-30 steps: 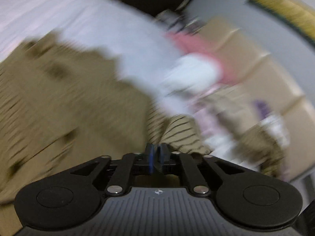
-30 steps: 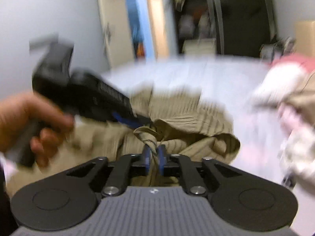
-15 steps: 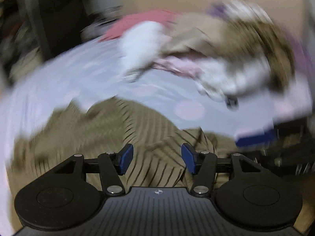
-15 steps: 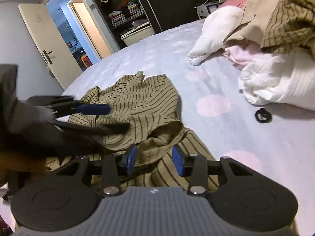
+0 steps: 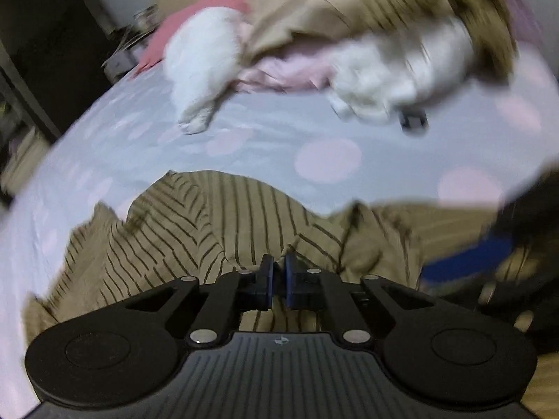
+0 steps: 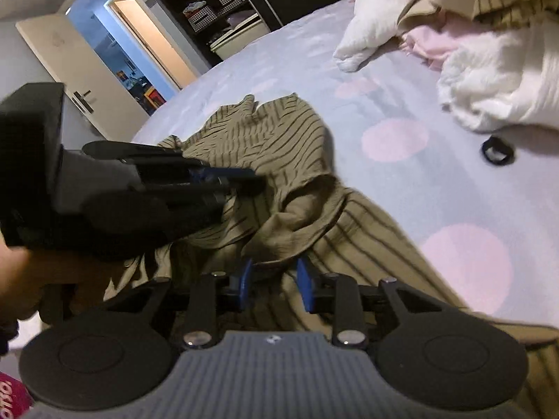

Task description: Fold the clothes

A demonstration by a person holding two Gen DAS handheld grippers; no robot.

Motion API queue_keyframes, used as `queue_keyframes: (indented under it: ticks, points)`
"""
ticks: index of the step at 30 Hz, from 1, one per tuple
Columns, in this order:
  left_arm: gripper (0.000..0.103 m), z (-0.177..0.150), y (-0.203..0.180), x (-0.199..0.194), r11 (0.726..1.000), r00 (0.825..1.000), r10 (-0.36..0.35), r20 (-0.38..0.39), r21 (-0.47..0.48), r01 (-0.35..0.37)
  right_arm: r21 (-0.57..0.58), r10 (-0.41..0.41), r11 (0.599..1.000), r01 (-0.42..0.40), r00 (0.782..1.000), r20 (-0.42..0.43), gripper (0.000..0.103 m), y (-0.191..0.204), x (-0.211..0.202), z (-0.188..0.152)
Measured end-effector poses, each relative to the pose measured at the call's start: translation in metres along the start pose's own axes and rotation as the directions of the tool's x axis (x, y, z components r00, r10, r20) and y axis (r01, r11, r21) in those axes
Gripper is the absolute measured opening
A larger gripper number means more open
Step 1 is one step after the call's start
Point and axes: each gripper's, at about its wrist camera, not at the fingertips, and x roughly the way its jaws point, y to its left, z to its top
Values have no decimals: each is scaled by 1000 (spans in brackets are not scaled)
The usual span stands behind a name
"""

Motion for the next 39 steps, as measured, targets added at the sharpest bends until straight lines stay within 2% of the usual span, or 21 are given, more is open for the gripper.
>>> queue_keyframes:
  ticks: [1, 2, 5, 8, 11, 13, 14, 17, 18, 19, 20, 22, 26, 31, 33, 35, 37, 39]
  points:
    - [4, 0, 7, -4, 999, 1000, -8, 15, -47, 9, -5, -4, 1000, 4, 1000, -5, 6, 2, 3, 0]
    - [4, 0, 14, -8, 997, 1000, -7, 27, -83, 9, -11, -11, 1000, 11, 1000, -8, 0, 3, 5, 0]
    - [3, -8, 39, -23, 980, 998, 6, 62, -197, 7, -15, -15, 1000, 15, 1000, 24, 0, 7, 1, 1]
    - [3, -20, 68, -39, 944, 995, 21, 100, -329, 13, -52, 19, 999, -14, 994, 104, 0, 17, -16, 6]
    - [3, -32, 98, -56, 890, 990, 42, 135, -455, 24, -140, 98, 987, -78, 984, 146, 0, 38, -31, 11]
    - [3, -50, 120, -60, 827, 991, 80, 105, -563, -7, -214, 146, 970, -117, 981, 126, 1, 53, -34, 11]
    - [3, -63, 131, -60, 784, 993, 102, 60, -620, -43, -253, 148, 961, -114, 982, 120, 3, 59, -34, 10]
    - [3, -77, 136, -60, 742, 994, 95, 58, -669, -32, -315, 76, 949, -31, 988, 131, 8, 62, -35, 9]
    - [3, -81, 137, -60, 731, 994, 91, 61, -682, -25, -331, 46, 944, 2, 989, 138, 20, 62, -34, 10]
    - [4, -85, 138, -61, 719, 994, 88, 65, -695, -18, -338, 14, 940, 36, 990, 143, 39, 59, -34, 11]
    - [5, -89, 140, -61, 707, 994, 84, 69, -707, -11, -336, -20, 939, 68, 989, 146, 44, 54, -33, 13]
    - [16, -96, 142, -61, 682, 994, 77, 76, -732, 4, -341, -78, 932, 121, 987, 138, 45, 43, -29, 17]
    - [38, -112, 146, -62, 629, 994, 63, 93, -777, 32, -366, -143, 915, 170, 985, 99, 45, 19, -15, 24]
    - [49, -90, 129, -59, 727, 990, 40, 134, -684, 63, -344, -124, 930, 129, 992, 36, 47, -3, 2, 36]
    - [49, -84, 122, -59, 757, 990, 25, 137, -650, 71, -365, -95, 926, 96, 995, 21, 50, 0, 11, 41]
    - [49, -87, 114, -64, 750, 991, 0, 135, -655, 89, -372, -70, 926, 68, 998, 9, 57, 3, 23, 46]
    - [49, -99, 104, -71, 727, 987, -32, 160, -674, 133, -338, -67, 939, 64, 998, 3, 59, 2, 38, 51]
    - [49, -110, 86, -77, 721, 983, -72, 170, -672, 169, -277, -45, 960, 42, 999, -6, 59, -5, 53, 62]
